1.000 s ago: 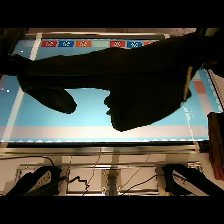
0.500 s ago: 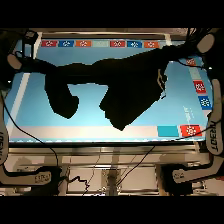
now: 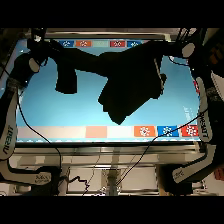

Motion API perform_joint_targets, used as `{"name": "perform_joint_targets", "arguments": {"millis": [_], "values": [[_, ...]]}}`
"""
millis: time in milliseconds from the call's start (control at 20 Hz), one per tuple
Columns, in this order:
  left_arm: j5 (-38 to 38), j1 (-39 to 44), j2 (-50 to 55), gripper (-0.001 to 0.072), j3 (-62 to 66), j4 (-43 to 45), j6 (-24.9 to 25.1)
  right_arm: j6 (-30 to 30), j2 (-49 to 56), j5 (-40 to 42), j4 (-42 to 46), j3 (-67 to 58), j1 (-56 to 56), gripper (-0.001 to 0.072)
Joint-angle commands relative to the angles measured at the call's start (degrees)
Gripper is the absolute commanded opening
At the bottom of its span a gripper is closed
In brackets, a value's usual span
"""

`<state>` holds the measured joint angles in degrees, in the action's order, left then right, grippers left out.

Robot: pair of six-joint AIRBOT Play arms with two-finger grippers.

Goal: Fold the clothes and pants, and hang the long-sleeved shirts on hangers.

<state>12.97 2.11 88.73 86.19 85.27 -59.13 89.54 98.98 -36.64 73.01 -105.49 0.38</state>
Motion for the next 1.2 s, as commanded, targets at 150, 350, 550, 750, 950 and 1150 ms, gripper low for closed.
{"name": "perform_joint_targets", "arguments": {"millis": [150,350,550,750,950,1150], "values": [[-0.09,0.85,-0.57,0.0704,-0.02,0.02,0.02,-0.04,-0.26,2.54,1.09,-0.11,-0.39,0.0684],[2.45,0.87,-3.45,0.0703,-0.02,0.0,0.0,-0.02,-1.14,-9.11,4.96,-0.33,-4.74,0.0682],[16.85,1.05,-5.53,0.0695,-0.02,-0.02,-0.55,-0.04,-0.81,-25.53,5.46,0.61,-11.69,0.0405],[31.41,2.6,-4.87,0.0696,-0.02,-0.48,-5.42,-0.81,-0.74,-34.64,5.18,4.2,-15.8,0.0409],[35.36,6.73,-4.35,0.0696,-0.09,-0.46,-5.53,-4.42,-0.44,-32.81,-2.16,8.9,-14.4,0.0415],[35.28,10.6,-4.37,0.0696,-0.09,-0.44,-6.54,-1.6,4.2,-28.92,-6.86,10.21,-11.02,0.0542]]}}
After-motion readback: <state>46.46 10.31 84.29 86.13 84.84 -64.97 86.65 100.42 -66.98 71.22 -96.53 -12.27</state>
